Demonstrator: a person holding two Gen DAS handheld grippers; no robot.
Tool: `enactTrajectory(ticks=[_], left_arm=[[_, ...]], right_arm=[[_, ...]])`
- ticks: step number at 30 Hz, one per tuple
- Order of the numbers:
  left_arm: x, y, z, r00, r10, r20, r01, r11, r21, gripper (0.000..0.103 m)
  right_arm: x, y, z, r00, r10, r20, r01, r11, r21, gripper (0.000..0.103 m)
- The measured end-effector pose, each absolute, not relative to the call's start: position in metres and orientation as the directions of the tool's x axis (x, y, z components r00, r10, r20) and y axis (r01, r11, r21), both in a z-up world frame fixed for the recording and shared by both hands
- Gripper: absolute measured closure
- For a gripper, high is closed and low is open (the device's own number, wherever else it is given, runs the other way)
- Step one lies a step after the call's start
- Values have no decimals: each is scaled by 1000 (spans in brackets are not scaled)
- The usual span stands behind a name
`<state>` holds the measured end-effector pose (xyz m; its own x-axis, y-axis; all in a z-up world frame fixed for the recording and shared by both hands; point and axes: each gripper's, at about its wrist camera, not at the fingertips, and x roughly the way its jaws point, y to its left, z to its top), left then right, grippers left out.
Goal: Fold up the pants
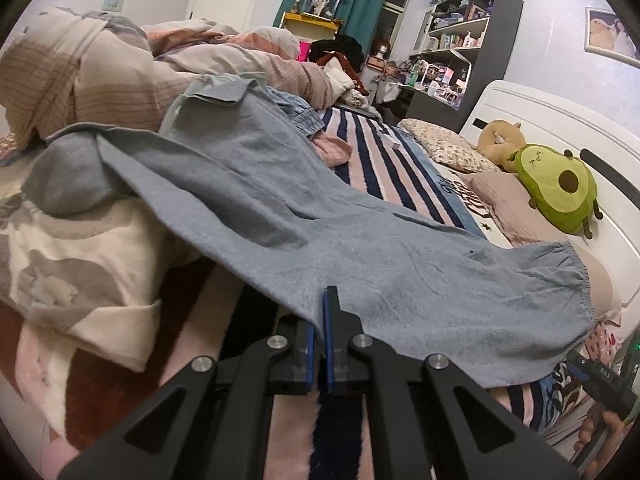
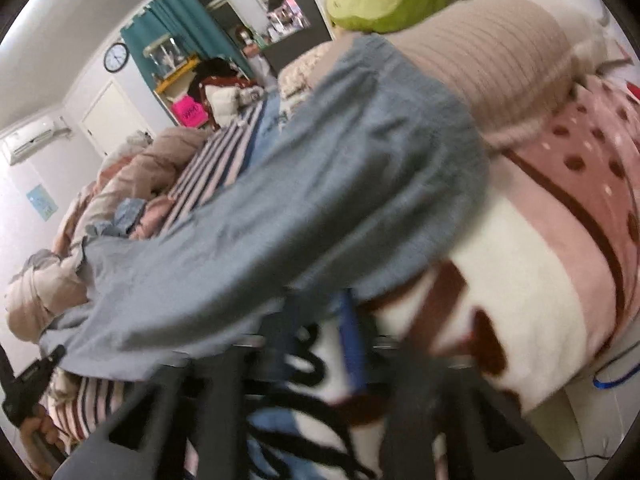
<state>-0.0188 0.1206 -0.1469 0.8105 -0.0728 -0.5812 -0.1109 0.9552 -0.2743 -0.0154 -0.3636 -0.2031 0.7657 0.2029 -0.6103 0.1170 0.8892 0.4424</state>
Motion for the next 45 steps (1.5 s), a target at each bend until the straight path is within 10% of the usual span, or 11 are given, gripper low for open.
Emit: enactTrajectory(ticks=[16,19,22,23,45], left_arm=[[-28,121,-158,799,-53,-599,-131,957,-259,101],[-30,122,-159,797,-58,-602,-128,956,-262,101],[-31,120,-158,800,-59,-598,-122,958,-258,101],[-31,119,-157,802,-56,-595,-122,959,-255,101],[-38,110,-138,822,-59,-567,-91,968,-232,101]], right_arm=[[7,-371,-206,796,150,-587,99,924,370,25],[13,-372,-203,807,145,-572,91,927,364,36],[14,-372,-198,804,156,-574,84,926,369,89],[13,-372,-197,802,161,-575,80,925,370,93],[-38,-386,-168,835,250,-490,-9,897,443,99]])
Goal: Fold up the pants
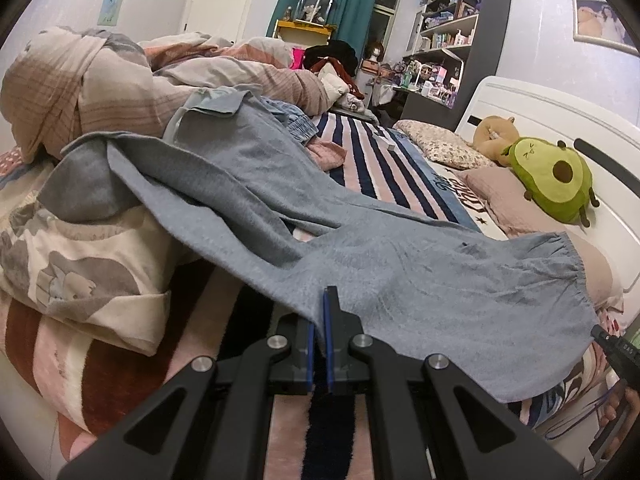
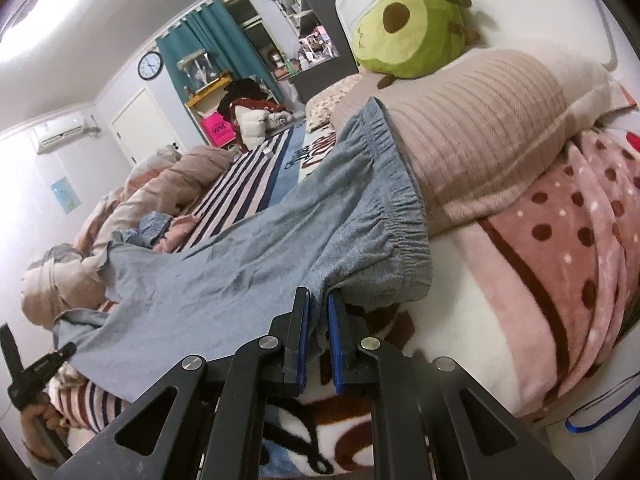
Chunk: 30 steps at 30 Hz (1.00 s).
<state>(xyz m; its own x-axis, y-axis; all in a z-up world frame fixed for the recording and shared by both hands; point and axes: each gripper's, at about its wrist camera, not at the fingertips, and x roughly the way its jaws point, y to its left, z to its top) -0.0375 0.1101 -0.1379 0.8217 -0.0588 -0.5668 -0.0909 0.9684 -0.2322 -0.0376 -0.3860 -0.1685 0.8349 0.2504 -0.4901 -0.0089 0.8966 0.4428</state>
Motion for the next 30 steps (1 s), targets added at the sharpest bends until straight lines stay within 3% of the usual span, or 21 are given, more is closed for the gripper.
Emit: enactTrajectory(ticks=[8,14,15,16,17,18,21,24,27,29,30], left_arm=[[-9,108,-109,835,-62,-547,-37,985,-168,101],[14,107,-101,840,-68,-538,-9,990,-139,101],[16,107,-102,839,-72,-539,-7,990,-144,101],[18,108,-104,839,-74,-538,-9,989,-151,101],[19,108,-105,840,-75,-537,-10,988,-153,101],[19,108,-105,842,-74,-535,-11,988,-152,101],[20,108,-105,843,-74,-533,-11,988,-154,101],[20,109,-105,841,-74,-535,-10,988,-151,101],[21,107,-105,841,-73,-537,-11,988,-152,101],[21,105,-106,840,-72,-538,-12,988,-152,101],[20,105,-106,840,-72,-538,-13,988,-152,101]], right_arm=[[-21,-383,-130,862,255,-439,-76,920,385,100],[2,-366,-135,790,293,-539,-119,935,334,96],[0,-365,-141,772,313,-553,-126,928,349,88],[-4,-365,-151,751,340,-567,-130,917,378,71],[-9,-366,-159,741,349,-574,-120,910,397,64],[-13,-367,-165,732,350,-584,-106,906,410,60],[-27,-374,-179,727,326,-605,-42,900,435,60],[-39,-386,-190,732,277,-623,39,895,445,45],[-41,-395,-195,748,194,-635,107,908,404,37],[-36,-402,-199,750,242,-616,95,882,462,35],[-34,-403,-200,751,259,-607,87,873,480,28]])
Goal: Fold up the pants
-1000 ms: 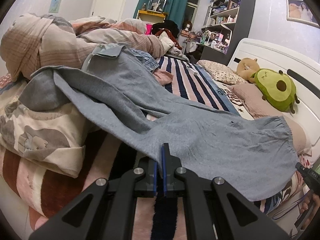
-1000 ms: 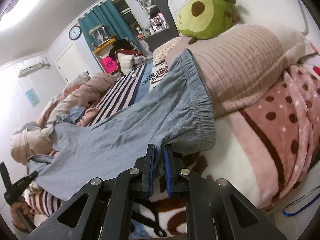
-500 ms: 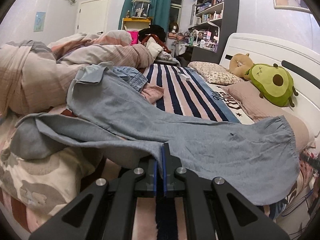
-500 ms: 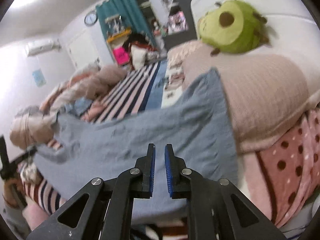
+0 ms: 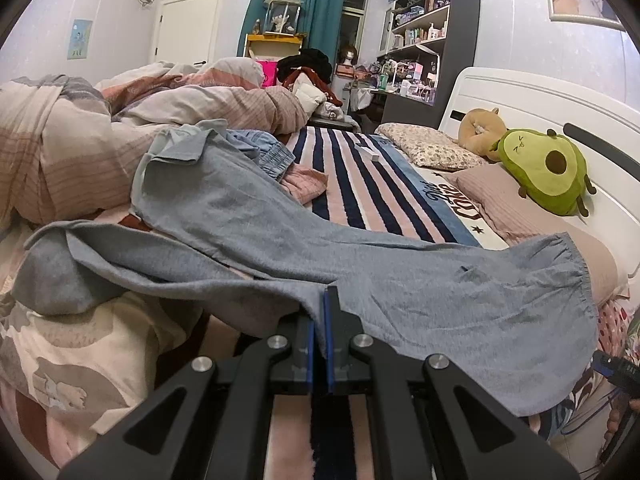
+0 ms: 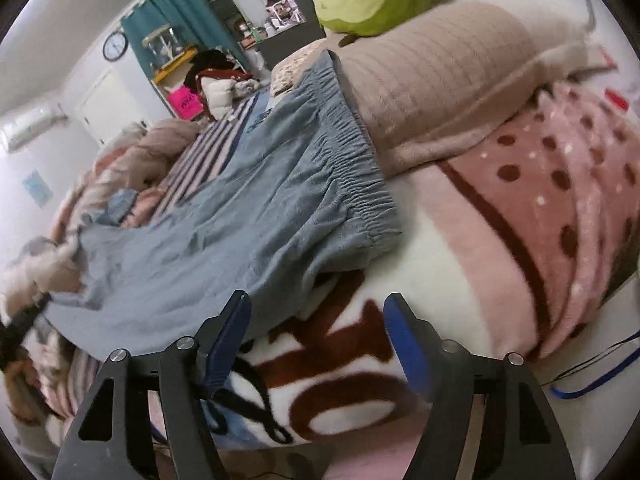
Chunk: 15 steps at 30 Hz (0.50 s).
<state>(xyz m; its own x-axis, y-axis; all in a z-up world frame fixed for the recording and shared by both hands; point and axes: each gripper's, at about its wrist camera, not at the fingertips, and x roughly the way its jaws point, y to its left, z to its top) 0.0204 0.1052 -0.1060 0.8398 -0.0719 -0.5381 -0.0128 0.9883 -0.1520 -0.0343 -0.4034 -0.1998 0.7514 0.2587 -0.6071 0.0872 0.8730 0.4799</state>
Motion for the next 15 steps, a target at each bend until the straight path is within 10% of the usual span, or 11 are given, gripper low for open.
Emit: enactTrajectory(ticks=[4,11,13,15], left_arm=[[20,105,-107,840,-70,-538,-15,988,-153,101],[19,105,-108,840,-71,-538,-15,988,-153,101],[20,105,-107,840,-70,-538,-14,988,-151,101],[20,105,-108,840,-70,-538,-12,989,-149,101]], right_arm=[[-19,-396,-200,749,287,-597,61,868,493,18],[-7,-358,-208,690,393,-607,-28,853,521,30],[0,-362,-208,684,439,-583,-24,811,584,73],[4,-361,-207,681,430,-593,-18,819,574,91]])
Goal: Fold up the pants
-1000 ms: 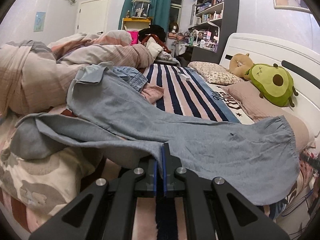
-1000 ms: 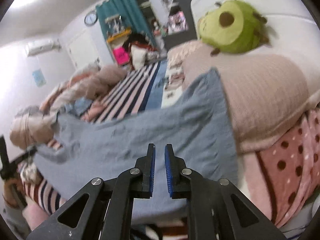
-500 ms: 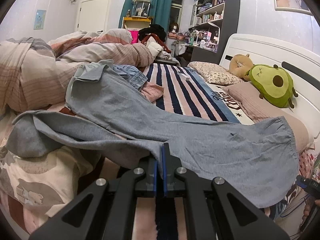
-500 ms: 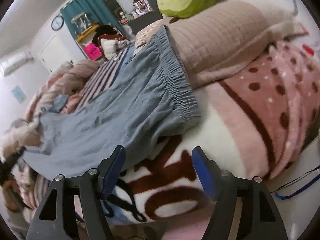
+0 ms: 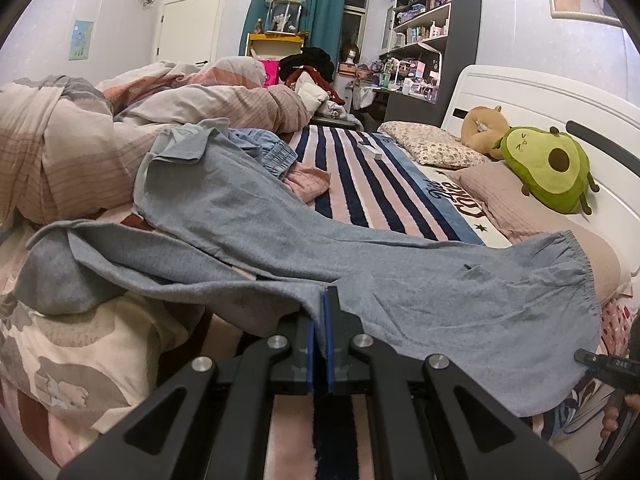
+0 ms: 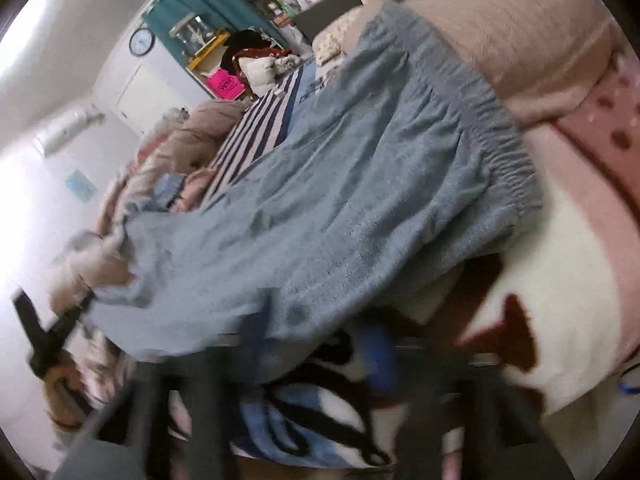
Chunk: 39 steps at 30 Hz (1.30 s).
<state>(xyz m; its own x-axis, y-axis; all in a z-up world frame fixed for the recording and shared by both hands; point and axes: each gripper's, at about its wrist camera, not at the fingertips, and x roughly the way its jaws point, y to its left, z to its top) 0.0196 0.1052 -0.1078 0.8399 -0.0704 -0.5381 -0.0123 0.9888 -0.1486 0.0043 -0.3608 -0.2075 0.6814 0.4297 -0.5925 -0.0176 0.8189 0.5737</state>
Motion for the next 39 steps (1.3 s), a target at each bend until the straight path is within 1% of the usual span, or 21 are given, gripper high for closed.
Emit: enactTrajectory(ticks=[3,9,13,19,24,27,29,30,31,32,33,34,35,36,37,38,39], left_arm=[[21,106,-106,840,-63,-539,-10,991,-132,101],[44,108,-90,848,-39,-528,-15,995,-97,101],[77,108,-79,845,-23,-534,-29,996,-88,101],[141,104,-79,839,30,-543,-60,997,-39,101],[191,94,-93,819,43,-573,-55,998,-4,101],[218,89,-103,802,55,-595,-52,998,22,100],[237,85,-112,784,66,-617,-47,998,47,100],[245,83,-117,775,72,-628,-46,997,58,99],[254,81,-123,763,72,-642,-39,997,66,96],[261,80,-127,754,64,-654,-30,998,64,94],[265,80,-129,747,59,-662,-24,998,62,85],[270,79,-131,738,59,-673,-20,998,66,56],[271,79,-129,743,70,-666,-25,997,78,35],[270,77,-125,760,84,-644,-29,995,96,10],[265,77,-116,791,95,-605,-28,992,120,10],[264,77,-110,797,96,-596,-27,992,124,10],[263,79,-104,799,90,-594,-27,993,113,10]], right_arm=[[11,-355,-196,701,407,-586,-44,844,534,97],[38,-353,-151,728,436,-529,-156,857,491,98],[71,-357,-127,729,441,-523,-189,864,466,98],[128,-357,-104,737,376,-562,-187,912,366,98],[169,-348,-111,719,288,-632,-162,954,250,98],[183,-348,-117,714,247,-655,-144,968,208,98],[194,-349,-122,699,233,-676,-133,971,197,96],[200,-347,-126,687,220,-692,-131,975,180,92],[203,-346,-128,680,218,-700,-135,976,172,86],[206,-345,-130,670,222,-709,-145,975,168,82],[208,-345,-131,661,228,-714,-155,974,167,75],[209,-344,-131,653,235,-720,-167,972,166,70],[209,-342,-128,642,247,-726,-185,969,166,68],[210,-342,-124,633,258,-730,-200,965,168,64],[210,-343,-119,627,271,-731,-209,962,177,61],[211,-344,-115,618,282,-734,-214,958,188,60],[211,-346,-111,608,292,-738,-218,956,199,55]])
